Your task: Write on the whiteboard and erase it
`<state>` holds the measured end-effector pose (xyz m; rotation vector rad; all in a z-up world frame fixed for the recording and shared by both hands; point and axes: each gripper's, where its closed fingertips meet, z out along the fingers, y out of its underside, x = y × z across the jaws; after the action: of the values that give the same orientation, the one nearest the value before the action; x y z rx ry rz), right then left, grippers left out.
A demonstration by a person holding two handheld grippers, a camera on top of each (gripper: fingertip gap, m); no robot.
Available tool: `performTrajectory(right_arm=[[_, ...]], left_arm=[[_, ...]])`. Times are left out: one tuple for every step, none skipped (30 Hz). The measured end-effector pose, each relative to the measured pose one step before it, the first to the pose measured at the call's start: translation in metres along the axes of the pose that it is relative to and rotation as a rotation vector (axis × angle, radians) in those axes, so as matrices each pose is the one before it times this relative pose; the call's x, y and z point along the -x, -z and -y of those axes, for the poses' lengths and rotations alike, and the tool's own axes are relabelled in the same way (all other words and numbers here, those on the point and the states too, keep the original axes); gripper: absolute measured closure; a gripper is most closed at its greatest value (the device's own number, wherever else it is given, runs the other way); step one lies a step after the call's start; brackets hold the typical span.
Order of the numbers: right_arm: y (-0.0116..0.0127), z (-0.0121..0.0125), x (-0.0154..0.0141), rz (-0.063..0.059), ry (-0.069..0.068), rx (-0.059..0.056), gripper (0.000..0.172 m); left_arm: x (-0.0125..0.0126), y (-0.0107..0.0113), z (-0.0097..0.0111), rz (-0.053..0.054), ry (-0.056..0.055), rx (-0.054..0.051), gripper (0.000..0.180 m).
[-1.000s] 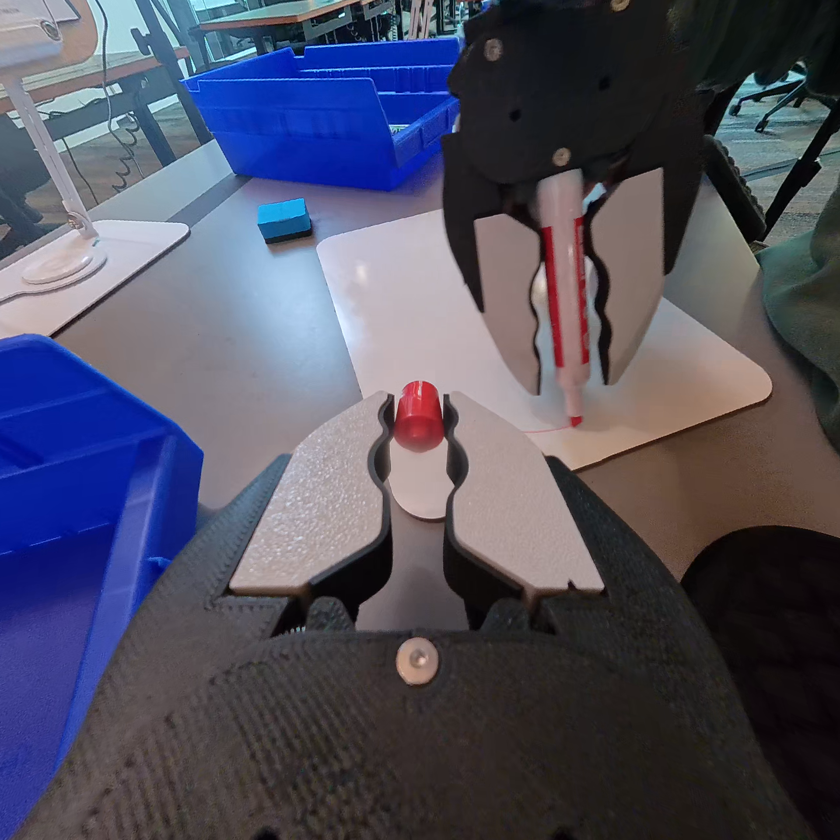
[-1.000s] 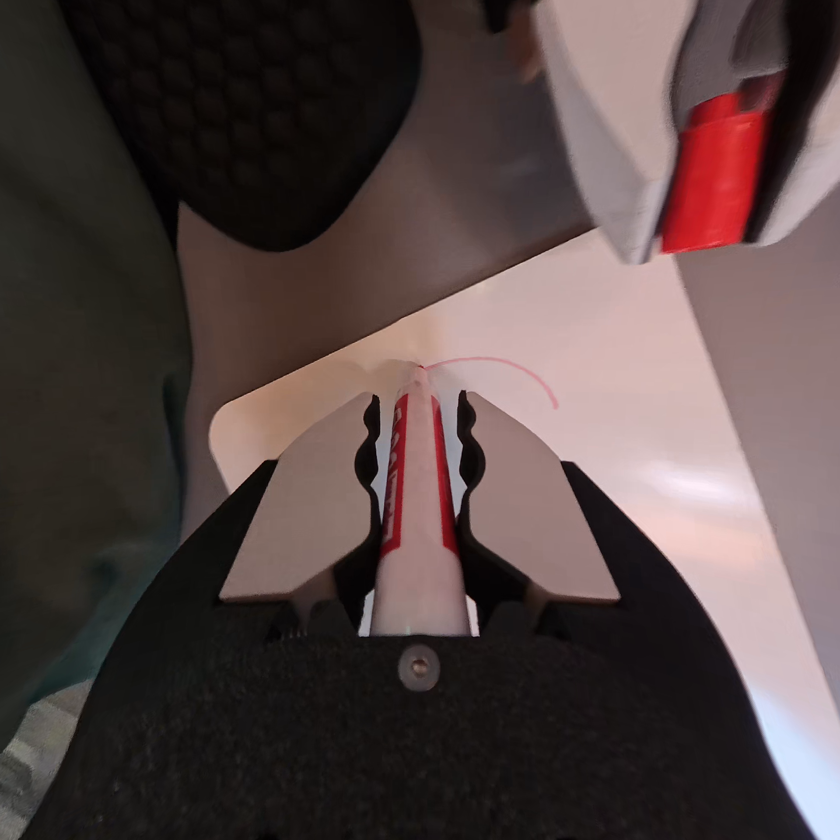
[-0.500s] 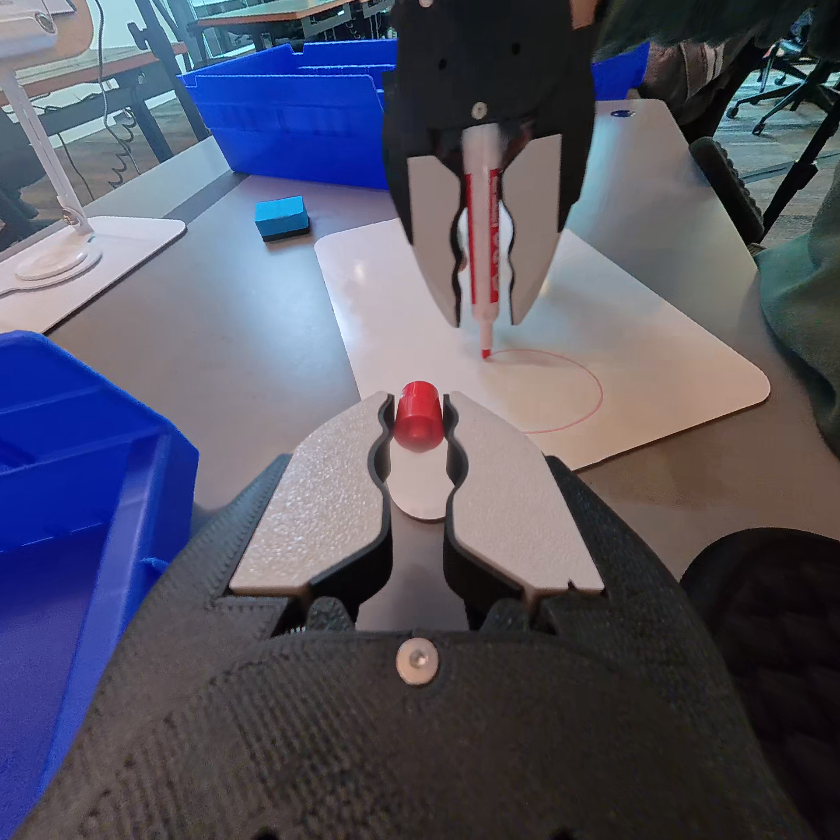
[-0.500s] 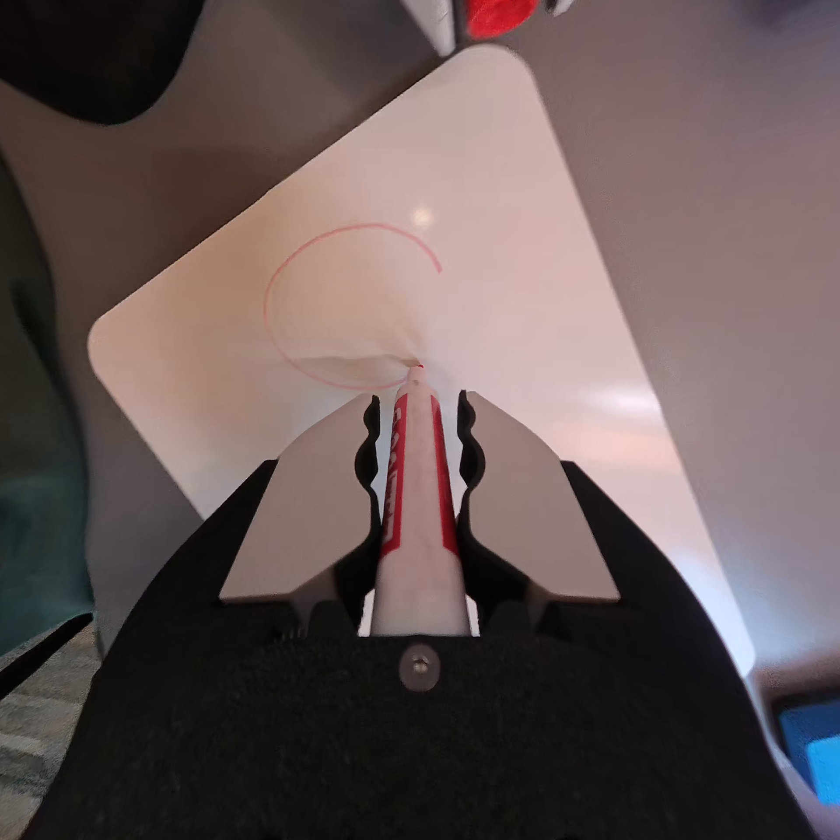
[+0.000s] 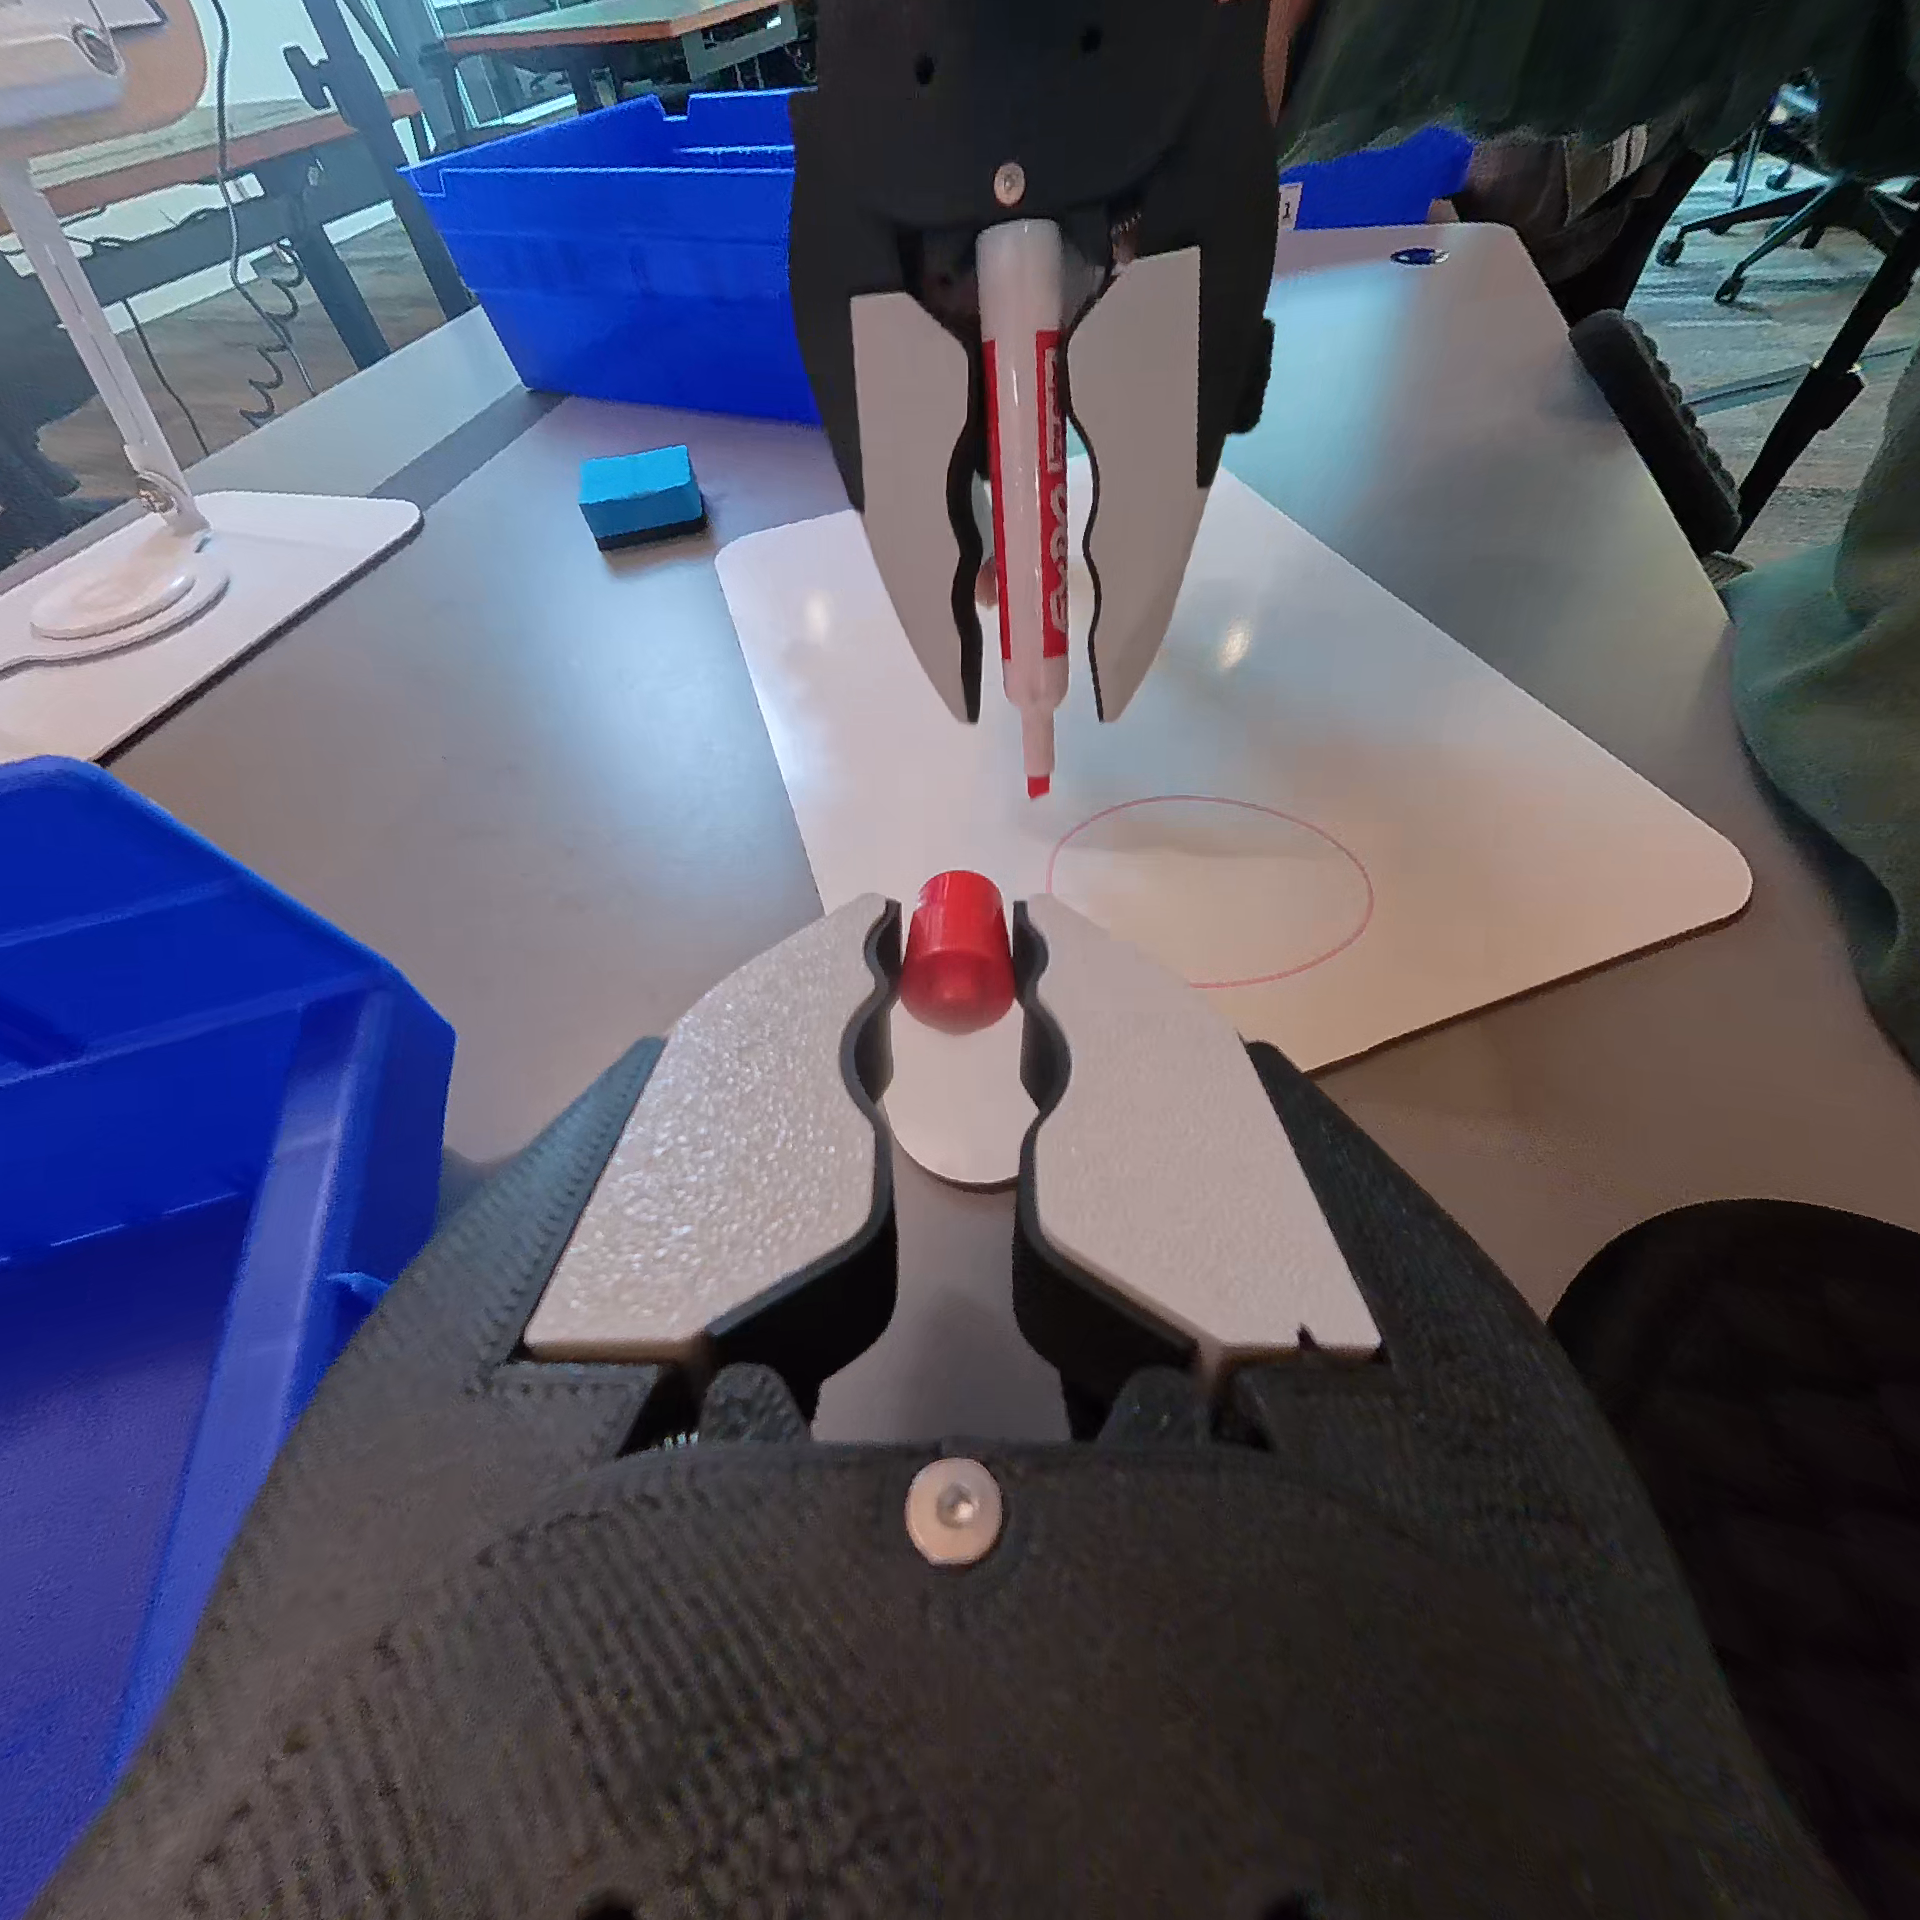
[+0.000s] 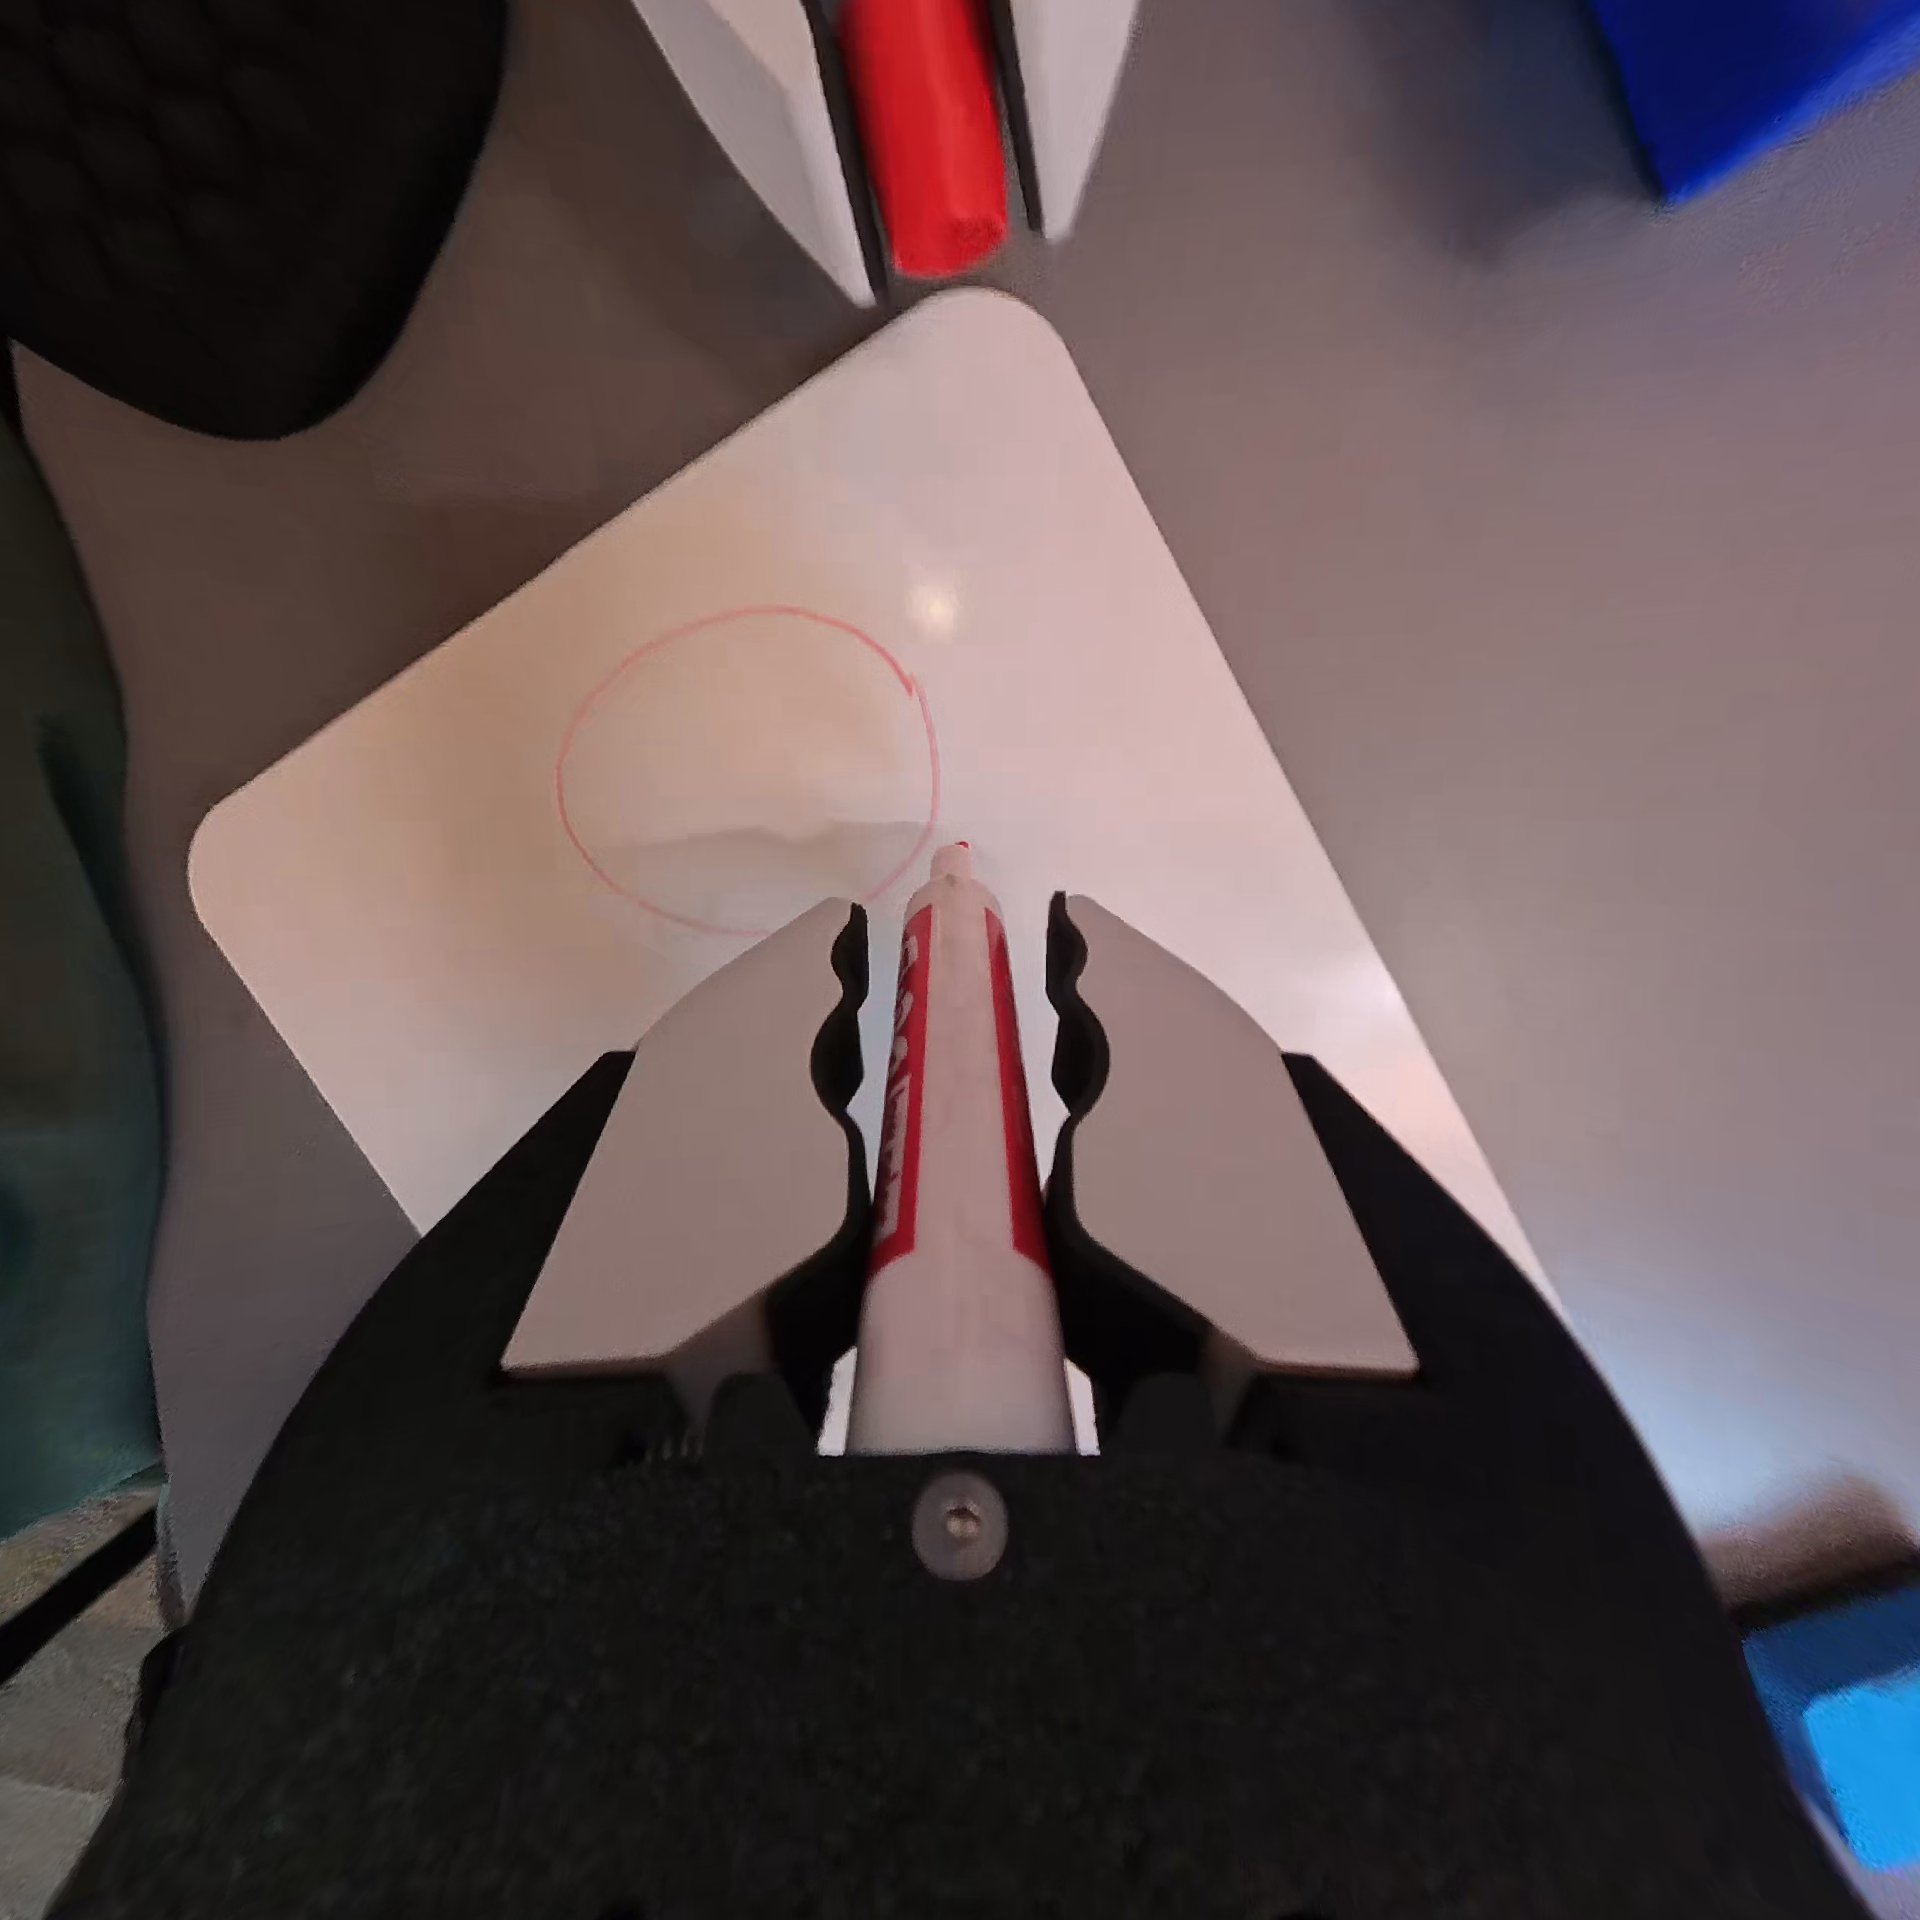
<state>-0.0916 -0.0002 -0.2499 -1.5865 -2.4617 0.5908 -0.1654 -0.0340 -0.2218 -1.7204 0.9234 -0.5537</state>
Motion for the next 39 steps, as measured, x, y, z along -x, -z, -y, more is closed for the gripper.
performTrajectory(right_arm=[[0.00201,-0.00556,-0.00076,-0.0066,-0.0143,0.0004,0.138],[0.00084,-0.00474,-0.00025,-0.005,-0.0098,0.002,0.138],[0.00027,-0.00341,0.00019,-0.0042,-0.0057,0.0002,0.137],[-0.00013,-0.00187,0.00065,-0.0011,-0.0035,-0.0017,0.137],[-0.0004,-0.00073,0.00047,-0.0009,-0.0014,-0.0016,0.137],[-0.00043,0.00024,0.00004,-0.0039,0.0028,-0.0027,0.137],[-0.00061,0.00035,-0.00036,-0.0043,0.0031,0.0012,0.137],[-0.00071,0.00064,-0.00075,-0.0047,0.0043,0.0013,0.138],[-0.00072,0.00098,-0.00077,-0.0017,0.0022,0.0012,0.137],[-0.00069,0.00096,-0.00106,-0.0016,0.0013,0.0003,0.137],[-0.00061,0.00105,-0.00144,-0.0019,0.0004,-0.0005,0.137],[-0.00078,0.00095,-0.0011,0.0009,0.0001,0.0003,0.137],[-0.00086,0.00065,-0.00123,-0.0006,0.0,0.0007,0.137],[-0.00089,0.0005,-0.00128,-0.0018,-0.0003,0.0018,0.137],[-0.00105,-0.00009,-0.00085,0.0006,0.0003,0.0041,0.137],[-0.00121,-0.00046,-0.00083,-0.0007,0.0011,0.0053,0.137],[-0.00133,-0.00137,-0.00062,-0.0022,0.0017,0.0084,0.137],[-0.00075,-0.00061,0.00069,0.001,0.0034,0.0007,0.137],[0.00012,-0.00083,0.00185,0.0067,-0.0018,0.0022,0.137],[0.00048,-0.00154,0.00285,0.0071,-0.0008,0.0039,0.137],[0.00053,-0.00209,0.00387,0.0074,0.0007,0.0056,0.137],[0.00064,-0.00278,0.00517,0.0099,-0.0008,0.0071,0.137],[0.00063,-0.00335,0.00624,0.0112,0.0,0.0077,0.137],[0.00036,-0.0036,0.00706,0.0123,0.0008,0.0074,0.137],[0.00048,-0.0033,0.00752,0.0127,-0.0006,0.0039,0.137],[0.00029,-0.00306,0.00753,0.0119,0.0002,0.0042,0.137],[0.00013,-0.00259,0.00649,0.006,0.0043,0.0041,0.137],[0.00017,-0.00193,0.00443,-0.0034,0.0055,0.0037,0.137],[0.0002,-0.00161,0.00372,0.0006,0.0036,0.0056,0.137],[0.00012,-0.00097,0.00218,-0.0009,0.0013,0.0039,0.137],[0.00006,-0.0005,0.00042,-0.0044,0.0009,0.0008,0.137],[0.00005,-0.00016,-0.00006,-0.0006,-0.0014,-0.0007,0.137],[0.00017,-0.0002,-0.00069,0.0001,-0.0033,-0.0007,0.138],[0.0005,-0.00085,-0.00161,-0.0052,-0.0012,0.0024,0.138],[0.00094,-0.0018,-0.00223,-0.0077,-0.001,0.0056,0.138],[0.00133,-0.0027,-0.00265,-0.0081,-0.0042,0.0066,0.138],[0.00173,-0.00369,-0.00304,-0.008,-0.008,0.0074,0.138],[0.00201,-0.00474,-0.00354,-0.009,-0.0106,0.008,0.138],[0.00226,-0.00554,-0.00442,-0.0122,-0.013,0.0078,0.138]], left_arm=[[-0.00008,-0.00064,-0.00069,0.001,0.0011,0.0039,0.16],[-0.00049,-0.0007,-0.00102,-0.0011,-0.002,0.0054,0.16],[-0.00047,-0.00081,-0.00082,-0.0009,-0.0018,0.0039,0.16],[-0.00047,-0.00079,-0.00072,-0.0006,-0.001,0.0019,0.16],[-0.00008,-0.00061,-0.00076,-0.0005,0.0007,0.0023,0.16],[0.0001,-0.0004,-0.00078,0.0004,0.0016,0.0027,0.16],[0.0004,-0.00023,-0.00062,0.0012,0.0014,0.0014,0.16],[0.00049,0.00001,-0.00045,0.0018,0.0018,0.0009,0.16],[0.00045,0.00005,-0.00043,0.001,0.0019,0.0005,0.16],[0.00036,0.0001,-0.00021,0.0001,0.0017,0.0003,0.16],[0.00018,0.00025,0.00001,0.0003,0.0006,-0.0001,0.16],[-0.00007,0.0001,0.00007,-0.0006,-0.0011,0.0,0.16],[-0.00013,-0.00002,-0.00007,-0.0005,-0.002,0.0009,0.16],[-0.00034,0.00002,-0.00007,-0.0007,-0.0025,0.001,0.16],[-0.00035,-0.00007,-0.00008,-0.0017,-0.0018,0.0013,0.16],[-0.00028,-0.00001,-0.0001,-0.0014,-0.0014,0.0011,0.16],[-0.00029,0.00002,0.00011,-0.0007,-0.0011,0.0002,0.16],[-0.0001,0.00007,0.00012,-0.0005,-0.0005,-0.0003,0.16],[-0.00006,0.00015,0.00023,-0.0004,0.0,-0.0007,0.16],[0.00001,0.0001,0.00008,-0.0004,0.0002,-0.0001,0.16],[0.00001,-0.00004,-0.00018,-0.0004,0.0001,0.0008,0.16],[-0.00005,-0.00013,-0.00027,-0.0002,0.0003,0.001,0.16],[-0.00011,-0.00021,-0.00037,-0.001,0.0007,0.0012,0.16],[-0.00009,-0.00033,-0.0005,-0.001,0.0008,0.0019,0.16],[-0.00001,-0.00024,-0.00025,-0.0005,-0.0003,0.0013,0.16],[-0.00004,-0.00025,-0.00031,0.0,-0.0002,0.0009,0.16],[0.0,-0.00021,-0.00022,-0.0004,0.0006,0.0008,0.16],[0.00004,-0.00023,-0.00017,0.0001,0.0008,0.0004,0.16],[0.00005,-0.00016,-0.0002,-0.0004,0.0007,0.0004,0.16],[0.00006,-0.00025,-0.00022,-0.0003,0.001,0.0009,0.16],[0.00014,-0.00026,-0.00021,0.0002,0.0007,0.0008,0.16],[0.00007,-0.00014,-0.00041,0.0006,0.0003,0.0014,0.16],[0.00018,-0.00024,-0.00042,0.0012,0.0,0.0019,0.16],[0.00018,0.00002,-0.00035,0.0014,-0.0002,0.0013,0.16],[0.00017,0.00007,-0.00018,0.0011,0.0003,0.0004,0.16],[0.00025,0.00016,-0.00008,0.0005,0.0009,0.0,0.16],[0.00028,0.00016,0.00009,0.0006,0.0009,-0.0006,0.16],[0.00015,0.00006,0.0,0.0,0.0006,-0.0004,0.16],[0.00017,0.00005,-0.00007,-0.0006,0.0005,0.0003,0.16]])
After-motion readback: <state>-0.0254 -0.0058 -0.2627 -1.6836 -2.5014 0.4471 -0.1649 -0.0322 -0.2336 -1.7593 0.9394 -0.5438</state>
